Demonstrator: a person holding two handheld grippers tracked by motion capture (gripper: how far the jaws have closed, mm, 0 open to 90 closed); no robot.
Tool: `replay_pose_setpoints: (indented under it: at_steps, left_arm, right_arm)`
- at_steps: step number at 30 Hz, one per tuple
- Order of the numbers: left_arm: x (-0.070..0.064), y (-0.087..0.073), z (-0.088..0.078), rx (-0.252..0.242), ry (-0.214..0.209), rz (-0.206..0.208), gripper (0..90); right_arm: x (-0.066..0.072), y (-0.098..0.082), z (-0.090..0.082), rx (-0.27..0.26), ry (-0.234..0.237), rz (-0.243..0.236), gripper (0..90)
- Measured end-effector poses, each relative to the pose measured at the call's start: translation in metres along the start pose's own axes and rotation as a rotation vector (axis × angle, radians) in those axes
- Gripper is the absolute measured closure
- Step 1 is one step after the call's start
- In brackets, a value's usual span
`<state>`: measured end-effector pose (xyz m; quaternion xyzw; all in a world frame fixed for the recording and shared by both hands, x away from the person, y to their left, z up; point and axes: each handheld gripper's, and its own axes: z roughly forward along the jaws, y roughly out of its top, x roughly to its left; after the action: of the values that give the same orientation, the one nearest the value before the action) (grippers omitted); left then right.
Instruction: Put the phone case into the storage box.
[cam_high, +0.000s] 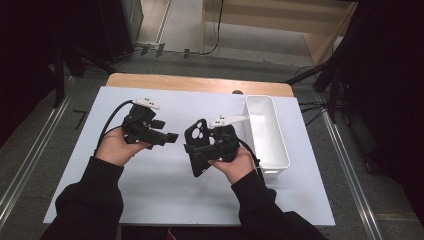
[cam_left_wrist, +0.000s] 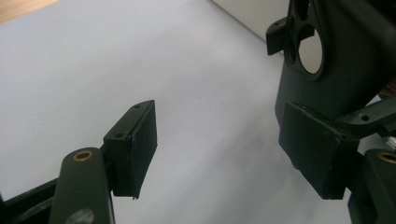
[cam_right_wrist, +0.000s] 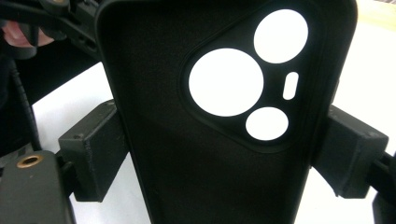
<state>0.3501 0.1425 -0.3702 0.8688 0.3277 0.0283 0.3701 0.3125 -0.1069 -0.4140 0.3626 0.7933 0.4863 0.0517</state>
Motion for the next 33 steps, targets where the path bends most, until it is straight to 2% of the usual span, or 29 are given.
replay_pose_setpoints:
  at_steps: [6, 9, 12, 16, 23, 28, 33]
  left_arm:
    - [0.001, -0.010, 0.006, -0.031, 0.002, 0.011, 27.9]
    - [0.000, -0.014, 0.011, -0.028, 0.035, -0.006, 27.8]
    - [0.002, -0.021, 0.013, -0.021, 0.013, -0.011, 27.0]
    - [0.003, -0.029, 0.017, -0.011, 0.026, -0.013, 27.0]
    - [0.001, -0.045, 0.020, -0.031, 0.040, 0.000, 27.0]
    - [-0.002, -0.055, 0.021, -0.033, 0.058, 0.050, 27.0]
    - [-0.002, -0.064, 0.020, -0.074, 0.032, 0.053, 27.0]
  right_arm:
    - [-0.001, 0.001, -0.001, 0.016, 0.011, -0.020, 11.8]
    - [-0.002, 0.001, -0.003, 0.019, 0.019, -0.026, 11.8]
    - [-0.002, 0.002, -0.003, 0.019, 0.018, -0.025, 11.8]
    - [-0.003, 0.002, -0.004, 0.028, 0.019, -0.027, 11.8]
    - [-0.004, 0.003, -0.007, 0.028, 0.022, -0.028, 11.8]
    - [-0.006, 0.004, -0.009, 0.025, 0.030, -0.031, 11.8]
    - [-0.006, 0.005, -0.010, 0.028, 0.036, -0.038, 11.7]
